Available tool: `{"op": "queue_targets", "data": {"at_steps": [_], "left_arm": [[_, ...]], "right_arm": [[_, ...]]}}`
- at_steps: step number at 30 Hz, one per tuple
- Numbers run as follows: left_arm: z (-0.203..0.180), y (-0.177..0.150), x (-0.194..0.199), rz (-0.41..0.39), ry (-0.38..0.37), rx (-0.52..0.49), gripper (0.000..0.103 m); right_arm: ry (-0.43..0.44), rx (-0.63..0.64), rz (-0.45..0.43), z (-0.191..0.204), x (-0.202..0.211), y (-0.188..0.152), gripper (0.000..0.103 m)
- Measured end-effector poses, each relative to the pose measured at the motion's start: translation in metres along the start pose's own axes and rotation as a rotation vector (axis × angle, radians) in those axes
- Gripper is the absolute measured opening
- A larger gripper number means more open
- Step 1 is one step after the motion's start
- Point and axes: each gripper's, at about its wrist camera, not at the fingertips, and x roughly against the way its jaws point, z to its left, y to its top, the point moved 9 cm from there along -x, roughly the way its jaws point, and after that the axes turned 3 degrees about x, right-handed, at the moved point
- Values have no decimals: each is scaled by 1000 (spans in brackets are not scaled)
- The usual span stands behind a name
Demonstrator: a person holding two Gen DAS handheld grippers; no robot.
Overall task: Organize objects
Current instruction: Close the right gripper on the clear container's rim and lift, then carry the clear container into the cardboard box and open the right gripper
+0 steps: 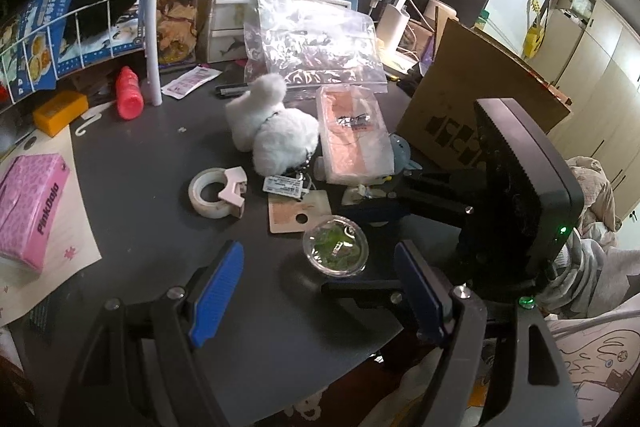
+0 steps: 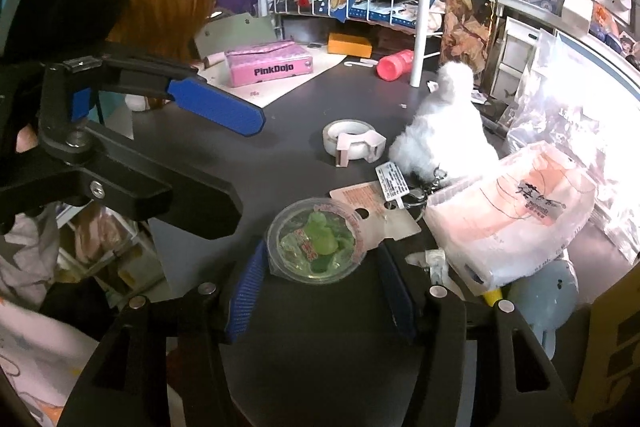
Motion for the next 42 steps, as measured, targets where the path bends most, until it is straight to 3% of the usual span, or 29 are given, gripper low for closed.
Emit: {"op": "queue_targets", "data": {"at_steps": [5, 7, 17, 22, 24, 26, 33, 42], "left_arm": [[3, -1, 0, -2, 2, 7, 75], [3, -1, 0, -3, 3, 7, 75], [-7, 3, -1, -1, -31, -5, 75], [-24, 19, 10, -29, -63, -42, 64], [-32, 29, 16, -46, -67, -62, 53], [-39, 38, 21, -59, -76, -77, 48], [-68, 71, 38, -101, -79, -154, 39], [-112, 116, 44, -141, -120, -234, 39]], "right_arm": [[-31, 12, -2, 1, -3, 2, 52], [-40, 23, -8, 2, -3, 3, 42], [-47, 47, -68, 6, 15, 14, 41], [-57, 87, -119, 8, 40, 36, 41], [-75, 106, -141, 7, 52, 46, 41], [-93, 123, -159, 7, 63, 53, 41], [-184, 165, -211, -6, 102, 79, 41], [-284, 128, -240, -42, 149, 86, 41]]}}
